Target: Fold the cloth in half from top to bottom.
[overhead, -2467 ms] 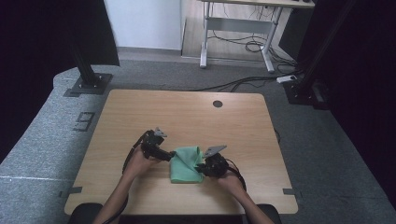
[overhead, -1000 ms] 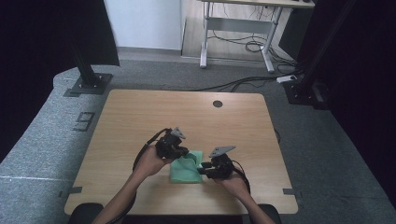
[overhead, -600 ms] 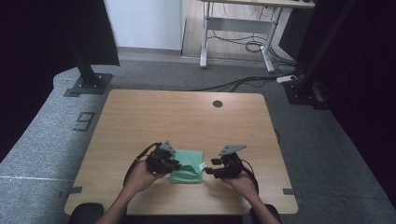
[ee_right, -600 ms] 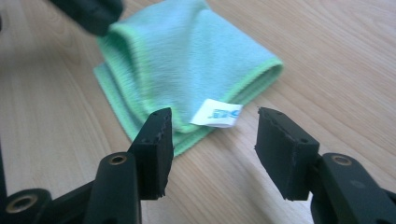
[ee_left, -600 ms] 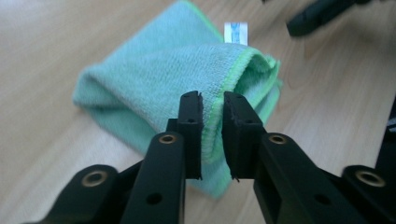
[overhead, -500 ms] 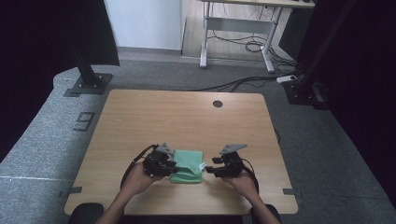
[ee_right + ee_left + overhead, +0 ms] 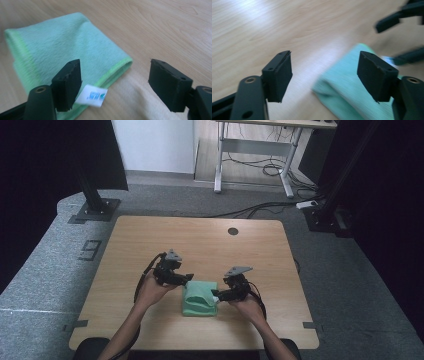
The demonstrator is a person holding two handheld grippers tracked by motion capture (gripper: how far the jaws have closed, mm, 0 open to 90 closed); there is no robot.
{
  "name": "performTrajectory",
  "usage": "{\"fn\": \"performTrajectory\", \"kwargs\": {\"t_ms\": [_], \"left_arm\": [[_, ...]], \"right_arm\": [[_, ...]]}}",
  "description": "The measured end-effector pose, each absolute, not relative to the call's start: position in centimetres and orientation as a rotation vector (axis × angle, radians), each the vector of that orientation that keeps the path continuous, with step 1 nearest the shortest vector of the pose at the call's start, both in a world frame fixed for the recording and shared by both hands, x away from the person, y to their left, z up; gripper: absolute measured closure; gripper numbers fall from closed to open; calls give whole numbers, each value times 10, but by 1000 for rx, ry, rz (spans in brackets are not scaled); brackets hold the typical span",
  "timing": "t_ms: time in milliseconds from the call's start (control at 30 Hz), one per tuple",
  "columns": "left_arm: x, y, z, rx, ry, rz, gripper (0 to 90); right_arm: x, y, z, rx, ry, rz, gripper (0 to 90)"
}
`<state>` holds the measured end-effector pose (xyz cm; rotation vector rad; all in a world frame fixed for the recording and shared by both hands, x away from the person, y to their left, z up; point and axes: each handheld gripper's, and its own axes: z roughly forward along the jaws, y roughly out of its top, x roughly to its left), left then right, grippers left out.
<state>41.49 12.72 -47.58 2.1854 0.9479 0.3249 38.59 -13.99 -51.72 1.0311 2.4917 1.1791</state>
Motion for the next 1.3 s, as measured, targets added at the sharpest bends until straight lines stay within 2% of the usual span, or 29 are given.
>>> {"fn": "performTrajectory", "kwargs": {"t_ms": [167,533,833,933,1100,1300], "left_arm": [[433,126,-501,2239,997,290,259],[411,140,-516,2287,957,270,273],[407,138,-531,2294,978,286,273],[404,137,-532,2279,988,302,269],[399,136,-526,2255,993,349,229],[366,127,-512,2237,914,311,182]], "right_arm": [[392,-134,-525,1049,2484,1154,238],[394,-130,-540,1056,2498,1073,213],[383,-127,-532,1027,2506,1104,188],[371,-126,-531,979,2535,1092,146],[359,-130,-541,965,2556,1038,134],[360,-132,-545,1007,2547,1062,131]]}}
